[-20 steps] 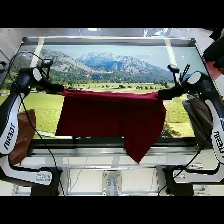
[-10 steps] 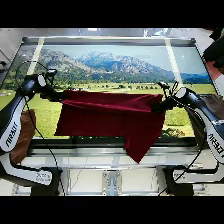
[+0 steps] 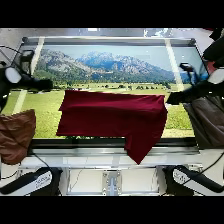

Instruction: Fold the shirts.

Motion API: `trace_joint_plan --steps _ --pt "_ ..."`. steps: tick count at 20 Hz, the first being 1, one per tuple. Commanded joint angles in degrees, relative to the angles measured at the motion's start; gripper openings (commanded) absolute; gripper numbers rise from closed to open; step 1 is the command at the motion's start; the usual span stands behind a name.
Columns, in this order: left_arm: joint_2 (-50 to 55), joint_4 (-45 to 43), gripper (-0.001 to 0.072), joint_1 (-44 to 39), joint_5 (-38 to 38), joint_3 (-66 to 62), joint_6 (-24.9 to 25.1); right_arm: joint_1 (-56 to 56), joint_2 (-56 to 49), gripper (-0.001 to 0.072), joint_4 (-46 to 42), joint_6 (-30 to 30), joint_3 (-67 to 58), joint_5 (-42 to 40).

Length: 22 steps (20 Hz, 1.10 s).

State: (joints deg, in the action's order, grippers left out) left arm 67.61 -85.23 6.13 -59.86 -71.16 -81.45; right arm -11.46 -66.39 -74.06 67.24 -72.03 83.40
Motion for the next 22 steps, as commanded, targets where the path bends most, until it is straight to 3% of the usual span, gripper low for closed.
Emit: trace_joint_plan --steps 1,5,7,9,12,17,22 --pt "-14.6 -1.3 0.0484 6.4 -0.1 9.1 -2.6 -7.3 11.0 0.0532 -1.4 1.2 4.5 2.8" --pt "-26.8 1.4 0.0485 12.9 -2.7 30.3 -15.8 -10.1 15.5 0.0531 2.5 4.3 22.1 4.4" --pt "-30.8 10.1 0.0485 14.3 -0.6 40.4 -18.3 -10.1 15.9 0.0531 13.9 4.9 33.9 -1.1" --pt "-31.7 18.4 0.0485 15.4 2.7 47.4 -20.8 -10.1 15.9 0.053 19.2 7.0 43.8 -7.6" --pt "-29.4 26.0 0.0487 16.8 5.6 52.0 -21.5 -10.0 15.9 0.0531 18.6 7.7 52.2 -7.4" --pt "-21.4 33.5 0.0485 16.8 8.5 52.2 -21.0 -10.0 15.9 0.053 20.9 7.3 53.3 -8.9" --pt "-20.2 28.6 0.0478 17.8 4.7 52.1 -20.0 -10.0 15.9 0.053 24.0 6.6 53.3 -6.0"
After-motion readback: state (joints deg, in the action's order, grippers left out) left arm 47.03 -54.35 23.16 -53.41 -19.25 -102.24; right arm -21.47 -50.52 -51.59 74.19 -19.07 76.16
